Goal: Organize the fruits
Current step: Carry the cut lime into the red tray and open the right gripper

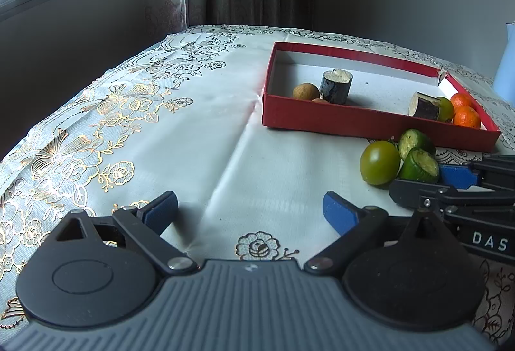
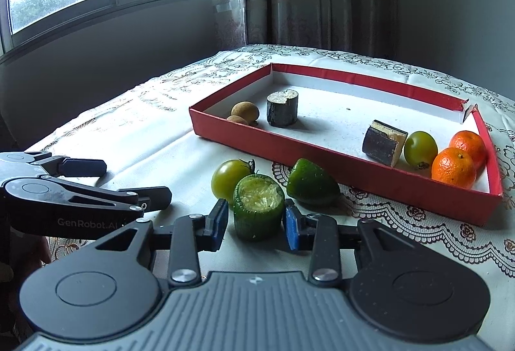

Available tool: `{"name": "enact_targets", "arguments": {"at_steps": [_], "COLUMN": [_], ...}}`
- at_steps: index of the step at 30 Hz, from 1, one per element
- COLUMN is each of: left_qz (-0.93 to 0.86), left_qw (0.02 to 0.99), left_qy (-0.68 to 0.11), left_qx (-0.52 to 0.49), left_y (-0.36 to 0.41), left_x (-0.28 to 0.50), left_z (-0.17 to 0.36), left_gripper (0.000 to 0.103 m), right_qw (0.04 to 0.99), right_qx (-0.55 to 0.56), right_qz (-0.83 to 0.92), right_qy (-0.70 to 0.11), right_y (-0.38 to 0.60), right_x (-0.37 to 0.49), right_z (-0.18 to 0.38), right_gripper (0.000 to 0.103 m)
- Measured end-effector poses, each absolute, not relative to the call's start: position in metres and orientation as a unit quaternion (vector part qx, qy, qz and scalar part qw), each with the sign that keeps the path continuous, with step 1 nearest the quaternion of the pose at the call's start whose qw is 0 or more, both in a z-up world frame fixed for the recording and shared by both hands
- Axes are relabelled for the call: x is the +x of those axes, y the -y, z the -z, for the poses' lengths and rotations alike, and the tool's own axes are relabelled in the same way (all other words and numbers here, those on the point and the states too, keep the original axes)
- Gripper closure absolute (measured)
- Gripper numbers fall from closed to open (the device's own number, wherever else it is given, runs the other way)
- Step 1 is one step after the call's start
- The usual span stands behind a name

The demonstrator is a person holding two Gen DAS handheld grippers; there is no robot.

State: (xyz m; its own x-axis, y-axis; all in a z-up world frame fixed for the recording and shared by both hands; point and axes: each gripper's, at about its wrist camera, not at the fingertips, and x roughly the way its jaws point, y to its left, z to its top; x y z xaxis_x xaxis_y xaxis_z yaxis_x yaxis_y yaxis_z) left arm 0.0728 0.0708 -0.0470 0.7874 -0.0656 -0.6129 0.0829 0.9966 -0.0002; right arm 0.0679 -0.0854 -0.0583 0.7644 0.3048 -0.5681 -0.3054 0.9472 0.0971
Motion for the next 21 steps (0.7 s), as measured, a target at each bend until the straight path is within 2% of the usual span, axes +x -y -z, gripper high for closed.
{"name": "enact_targets", "arguments": {"at_steps": [6, 21], "left_qz": [0.038, 0.034], "left_qw": [0.945, 0.945], "left_qy": [-0.324, -0.325], "left_qx": [0.015, 0.017], "left_y": [-0.07, -0.07], "left_x": [0.073, 0.073], "left_z": [0.048, 0.048], "left_gripper": [0.007, 0.005], "right_qw": [0.941, 0.951], "right_qx": [-0.003, 0.026], "right_qz": [-0.161, -0.14], "right_qy": [-0.298, -0.273], "right_y": [0.085, 0.122], "right_x": [0.066, 0.036], "right_z": [0.057, 0.046], "right_gripper": [0.072, 0.072]}}
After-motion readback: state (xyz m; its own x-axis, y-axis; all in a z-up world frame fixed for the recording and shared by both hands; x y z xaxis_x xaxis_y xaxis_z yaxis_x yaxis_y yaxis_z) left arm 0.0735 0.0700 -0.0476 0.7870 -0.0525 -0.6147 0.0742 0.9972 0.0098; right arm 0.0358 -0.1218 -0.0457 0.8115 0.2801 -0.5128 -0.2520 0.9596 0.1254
